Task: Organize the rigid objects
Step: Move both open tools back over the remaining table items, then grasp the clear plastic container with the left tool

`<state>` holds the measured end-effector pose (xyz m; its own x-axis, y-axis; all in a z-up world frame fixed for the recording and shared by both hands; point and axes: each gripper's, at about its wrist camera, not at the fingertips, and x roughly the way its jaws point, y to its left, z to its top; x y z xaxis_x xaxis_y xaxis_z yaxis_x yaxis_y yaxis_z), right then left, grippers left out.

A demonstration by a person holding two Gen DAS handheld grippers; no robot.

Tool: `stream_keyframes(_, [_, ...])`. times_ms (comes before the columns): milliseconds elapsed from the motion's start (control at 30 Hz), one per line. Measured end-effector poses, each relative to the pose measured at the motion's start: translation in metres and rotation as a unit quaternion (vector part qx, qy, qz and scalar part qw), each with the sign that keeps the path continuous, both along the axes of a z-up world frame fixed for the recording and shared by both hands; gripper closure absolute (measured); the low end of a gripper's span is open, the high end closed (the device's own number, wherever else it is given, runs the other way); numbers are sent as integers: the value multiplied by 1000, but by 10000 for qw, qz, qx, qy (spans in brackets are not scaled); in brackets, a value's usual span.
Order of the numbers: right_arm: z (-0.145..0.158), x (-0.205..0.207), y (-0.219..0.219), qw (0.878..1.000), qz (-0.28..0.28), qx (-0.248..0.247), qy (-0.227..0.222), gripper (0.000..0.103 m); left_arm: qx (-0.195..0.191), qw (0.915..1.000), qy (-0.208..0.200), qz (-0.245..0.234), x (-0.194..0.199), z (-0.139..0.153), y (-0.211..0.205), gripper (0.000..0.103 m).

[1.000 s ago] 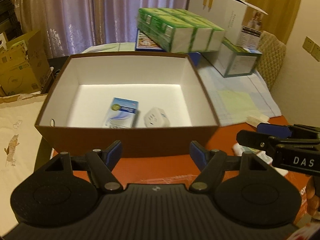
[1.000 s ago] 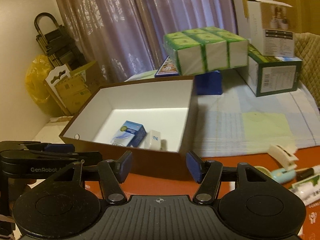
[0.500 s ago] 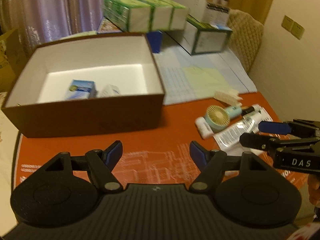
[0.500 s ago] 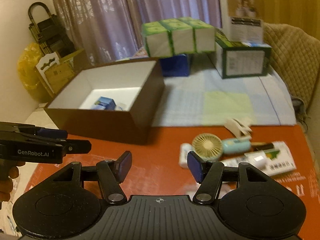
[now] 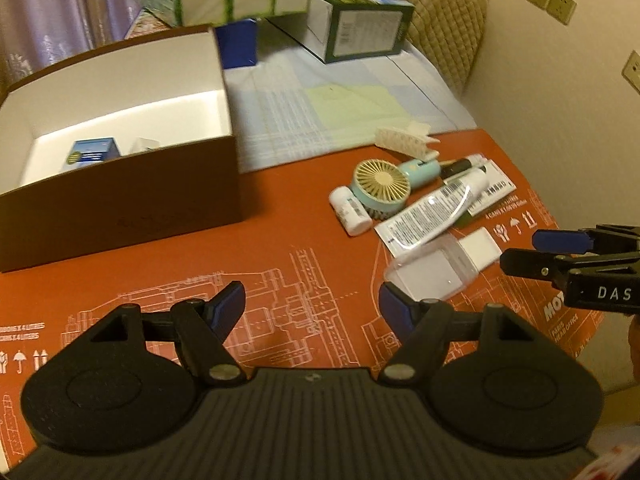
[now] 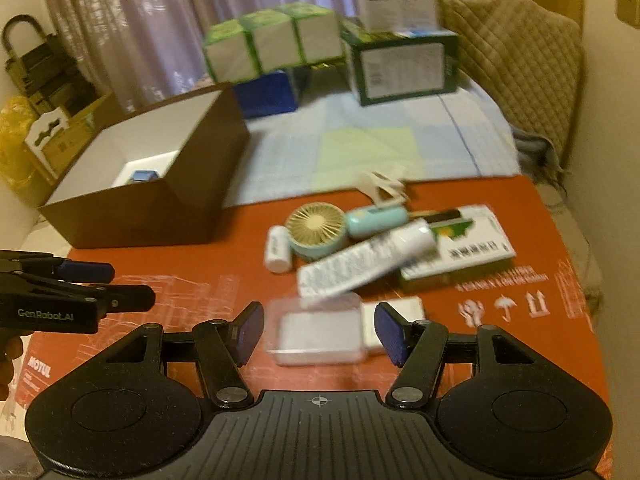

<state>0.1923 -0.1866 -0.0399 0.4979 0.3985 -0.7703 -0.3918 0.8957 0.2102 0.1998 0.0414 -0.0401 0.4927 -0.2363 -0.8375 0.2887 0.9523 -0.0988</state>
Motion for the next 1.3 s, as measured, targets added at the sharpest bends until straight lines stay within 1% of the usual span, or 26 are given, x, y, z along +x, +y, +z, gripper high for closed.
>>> stream_keyframes(333, [-16,3,-23,9991,-348,-67,253,45,35,9991,122,-398,5,-21,-24,33])
stream_keyframes(567, [-32,8,-35,9975,-609,-204,292,45,104,9983,69,-573,13,-36,-34,33])
stream_keyframes(667, [-40,11,-39,9969,-666,-295,311,45,97,9966,-11,-819,14,-41,-41,34])
stream_keyframes(767, [-48,14,-43,9962,-703,-336,394,45,125,9921,-106,-1241,14,-46,-54,34])
stream_keyframes(867, [-51,16,-49,9956,-765,-320,444,45,140,9858,-197,-1663,14,-51,-66,33])
stream_keyframes(967, [-51,15,-55,9949,-840,-322,461,45,169,9787,-260,-2032,15,-56,-78,31])
stream_keyframes(1067, [-53,13,-61,9937,-951,-310,504,45,240,9715,-334,-2336,17,-61,-89,28])
stream_keyframes(1200, [-54,8,-72,9914,-1144,-277,569,45,364,9591,-405,-2778,22,-69,-107,26])
stream_keyframes(1300, [-55,5,-80,9894,-1291,-251,618,45,434,9516,-387,-3019,26,-77,-117,26])
